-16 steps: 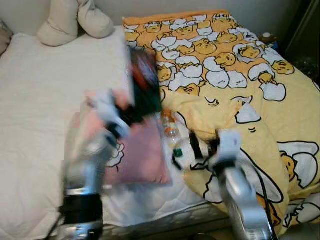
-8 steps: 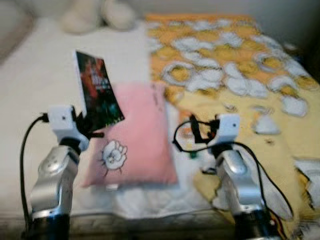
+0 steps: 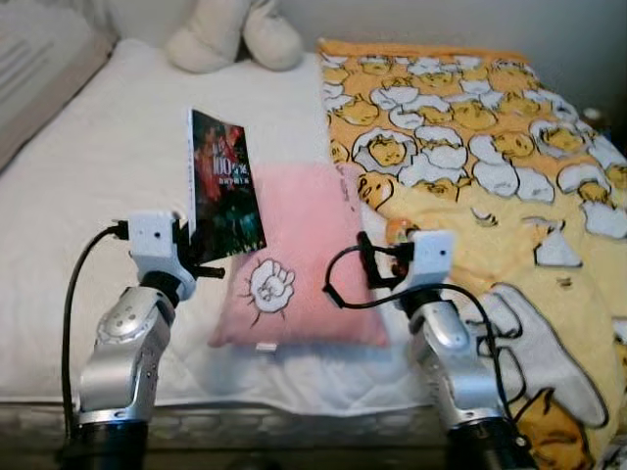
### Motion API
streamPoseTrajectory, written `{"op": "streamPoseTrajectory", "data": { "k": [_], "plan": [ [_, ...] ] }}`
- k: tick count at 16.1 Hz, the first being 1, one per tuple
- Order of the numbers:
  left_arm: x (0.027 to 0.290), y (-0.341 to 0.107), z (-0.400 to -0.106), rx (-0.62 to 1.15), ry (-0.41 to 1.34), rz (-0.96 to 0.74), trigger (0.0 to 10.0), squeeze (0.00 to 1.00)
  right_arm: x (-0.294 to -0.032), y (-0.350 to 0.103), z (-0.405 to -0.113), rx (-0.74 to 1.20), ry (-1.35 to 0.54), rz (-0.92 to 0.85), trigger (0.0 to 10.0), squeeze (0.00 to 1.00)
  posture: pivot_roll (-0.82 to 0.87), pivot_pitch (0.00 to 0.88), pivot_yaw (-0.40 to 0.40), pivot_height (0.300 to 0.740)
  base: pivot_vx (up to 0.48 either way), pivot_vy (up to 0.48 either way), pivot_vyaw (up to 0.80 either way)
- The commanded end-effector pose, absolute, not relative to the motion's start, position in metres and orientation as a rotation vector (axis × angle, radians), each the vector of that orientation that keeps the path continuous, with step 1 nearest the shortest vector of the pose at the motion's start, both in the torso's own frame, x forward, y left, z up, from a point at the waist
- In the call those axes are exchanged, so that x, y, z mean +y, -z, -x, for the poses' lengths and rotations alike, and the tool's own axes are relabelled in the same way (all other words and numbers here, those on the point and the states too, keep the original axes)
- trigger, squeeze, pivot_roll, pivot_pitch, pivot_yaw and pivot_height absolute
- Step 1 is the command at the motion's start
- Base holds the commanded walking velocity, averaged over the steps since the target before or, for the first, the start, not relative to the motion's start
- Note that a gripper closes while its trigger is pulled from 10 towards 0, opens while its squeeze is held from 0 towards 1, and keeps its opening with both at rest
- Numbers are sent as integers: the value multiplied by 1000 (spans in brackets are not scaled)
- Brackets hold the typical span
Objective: Clean up the room
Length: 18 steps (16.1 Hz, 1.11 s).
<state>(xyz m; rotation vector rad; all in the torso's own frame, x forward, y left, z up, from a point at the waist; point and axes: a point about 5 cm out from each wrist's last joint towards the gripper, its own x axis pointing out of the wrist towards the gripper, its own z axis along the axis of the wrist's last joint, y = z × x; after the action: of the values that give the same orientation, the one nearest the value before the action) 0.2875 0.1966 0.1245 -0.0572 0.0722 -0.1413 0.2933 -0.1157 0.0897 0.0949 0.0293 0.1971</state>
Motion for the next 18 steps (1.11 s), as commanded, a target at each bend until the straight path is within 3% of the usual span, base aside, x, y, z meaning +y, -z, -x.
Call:
{"op": "streamPoseTrajectory", "data": {
  "k": [1, 11, 18],
  "plan": [
    [189, -131, -293, 43, 176, 47, 10000, 0, -123, -86, -291, 33, -171, -93, 10000, 0, -40, 0, 25, 740, 0, 480, 0],
    [180, -134, -301, 19, 212, 43, 10000, 0, -123, -82, -290, 35, -177, -79, 10000, 0, -44, 0, 30, 740, 0, 480, 0],
    [179, -129, -303, 29, 197, 41, 10000, 0, -123, -82, -290, 32, -185, -76, 10000, 0, -48, 0, 27, 740, 0, 69, 0]
  ]
}}
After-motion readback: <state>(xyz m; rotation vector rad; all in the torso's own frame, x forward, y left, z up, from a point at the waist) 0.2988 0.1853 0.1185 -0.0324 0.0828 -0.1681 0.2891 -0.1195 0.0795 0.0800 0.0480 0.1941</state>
